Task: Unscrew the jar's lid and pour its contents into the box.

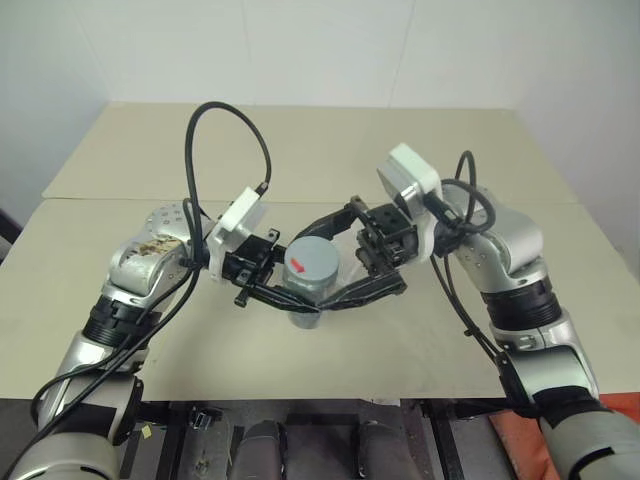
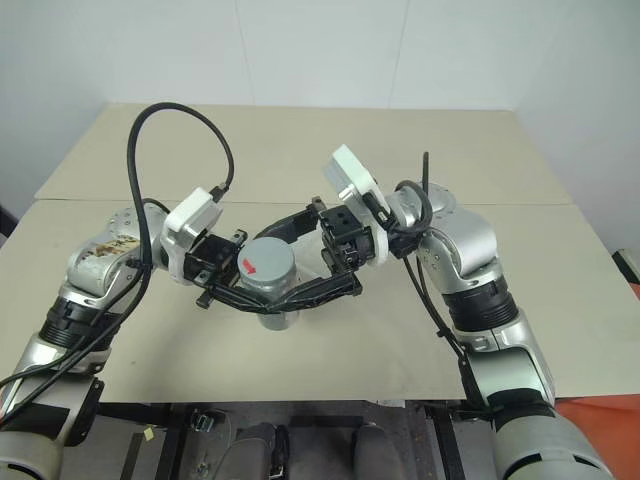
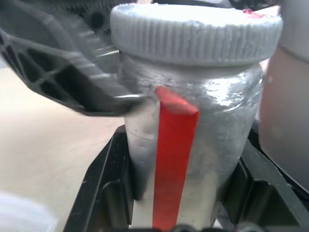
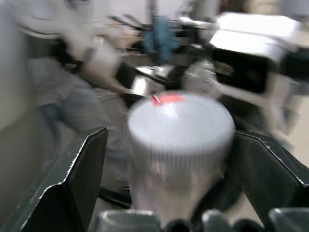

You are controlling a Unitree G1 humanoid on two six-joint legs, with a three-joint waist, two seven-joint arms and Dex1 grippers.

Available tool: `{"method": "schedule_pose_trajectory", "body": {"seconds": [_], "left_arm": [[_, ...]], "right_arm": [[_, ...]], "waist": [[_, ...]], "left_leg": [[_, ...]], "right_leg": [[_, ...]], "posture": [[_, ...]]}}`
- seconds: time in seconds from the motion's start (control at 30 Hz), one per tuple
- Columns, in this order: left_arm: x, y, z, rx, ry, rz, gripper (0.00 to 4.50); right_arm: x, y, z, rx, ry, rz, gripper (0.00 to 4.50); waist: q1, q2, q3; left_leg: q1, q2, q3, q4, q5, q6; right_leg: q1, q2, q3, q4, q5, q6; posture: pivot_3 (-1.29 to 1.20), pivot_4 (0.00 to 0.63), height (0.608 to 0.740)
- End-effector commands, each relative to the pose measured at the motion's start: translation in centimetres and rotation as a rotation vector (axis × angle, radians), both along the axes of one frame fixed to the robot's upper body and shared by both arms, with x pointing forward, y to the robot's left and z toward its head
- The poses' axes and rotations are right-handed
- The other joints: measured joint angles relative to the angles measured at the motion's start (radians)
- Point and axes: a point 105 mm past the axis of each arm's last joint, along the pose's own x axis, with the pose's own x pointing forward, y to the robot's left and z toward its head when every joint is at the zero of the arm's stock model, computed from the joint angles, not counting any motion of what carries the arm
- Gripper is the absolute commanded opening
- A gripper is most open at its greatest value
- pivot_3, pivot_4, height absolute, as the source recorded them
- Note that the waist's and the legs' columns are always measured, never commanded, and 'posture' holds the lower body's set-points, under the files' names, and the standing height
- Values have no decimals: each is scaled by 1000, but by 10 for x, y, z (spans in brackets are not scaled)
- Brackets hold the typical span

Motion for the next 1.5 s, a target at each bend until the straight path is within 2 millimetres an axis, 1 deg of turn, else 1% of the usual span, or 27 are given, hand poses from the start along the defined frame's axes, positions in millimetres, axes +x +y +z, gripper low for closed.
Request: {"method": "schedule_pose_trajectory", "body": {"seconds": [0.03, 0.13, 0.2, 0.27, 0.37, 0.43, 0.47, 0.57, 0.63, 0.7, 1.0, 1.37, 1.47, 1.5], "left_arm": [[8, 17, 5, -13, -57, 139, 1953], [13, 24, 5, -52, -49, 248, 1953], [19, 23, 4, -78, -53, 329, 1953], [28, 20, 1, -95, -72, 428, 1953], [43, 11, -4, -110, -97, 551, 1953], [52, 6, -9, -93, -121, 609, 1953], [54, 4, -7, -112, -121, 623, 1953], [59, -2, -2, -148, -116, 646, 1953], [60, -4, -2, -149, -118, 645, 1953], [61, -6, 0, -159, -127, 648, 1953], [59, -5, 2, -152, -133, 615, 1953], [58, -2, 1, -145, -129, 608, 1953], [58, -1, 2, -145, -127, 607, 1953], [58, -1, 2, -147, -124, 604, 1953]], "right_arm": [[12, -11, 14, 58, -79, -228, 4492], [10, -22, 17, 95, -77, -314, 4492], [9, -25, 21, 133, -62, -370, 4492], [14, -24, 22, 138, -81, -481, 4492], [18, -15, 26, 146, -80, -586, 4492], [17, -5, 32, 155, -52, -619, 4492], [19, 3, 33, 145, -61, -660, 4492], [21, 18, 34, 131, -77, -737, 4492], [22, 23, 34, 134, -68, -760, 4492], [23, 25, 33, 126, -66, -778, 4492], [35, 24, 27, 111, -74, -859, 4492], [33, 24, 24, 105, -80, -837, 4492], [32, 24, 23, 102, -79, -829, 3893], [32, 24, 23, 100, -80, -825, 3584]], "waist": [[0, 0, 0], [0, 0, 0], [0, 0, 0], [1, 0, 0], [1, 0, 0], [1, 0, 0], [-1, 0, 0], [-3, 0, 0], [-2, 0, 0], [-2, 0, 0], [-2, 0, 0], [-2, 0, 0], [-2, 0, 0], [-2, 0, 0]], "left_leg": [[0, 0, 0, 0, 0, 0], [0, 0, 0, 0, 0, 0], [0, 0, -1, 0, 0, 0], [0, 0, -1, 0, 0, 0], [0, 0, -1, 0, 0, 0], [0, 0, -1, 0, 0, 0], [0, 0, -1, 0, 0, 0], [-2, 0, -1, 0, 0, -1], [-5, 0, -1, 0, 1, -2], [-6, 0, -1, 0, 2, -2], [-6, -1, 0, 0, 2, -2], [-6, -1, -1, 0, 2, -2], [-6, -1, -1, 0, 2, -2], [-6, -1, -1, 0, 2, -2]], "right_leg": [[0, 0, 0, 0, 0, 0], [-1, 0, 0, 0, 0, 0], [-1, 0, 0, 1, 0, 0], [-1, 0, 0, 0, 0, 0], [0, -1, 0, 1, 0, 0], [0, -1, 0, 1, 0, 0], [0, 0, 0, 1, 0, 0], [-5, 0, 2, 3, 0, 0], [-9, 0, 2, 9, 0, 0], [-9, 0, 2, 9, 0, 0], [-9, -1, 1, 8, 0, 0], [-9, -1, 1, 8, 0, 0], [-9, -1, 1, 8, 0, 0], [-9, -1, 1, 8, 0, 0]], "posture": [[0, 150, 740], [0, 150, 740], [0, 150, 740], [0, 150, 740], [0, 150, 740], [0, 150, 740], [0, 150, 740], [0, 150, 740], [0, 150, 740], [0, 150, 740], [0, 150, 740], [0, 150, 740], [0, 150, 740], [0, 150, 740]]}}
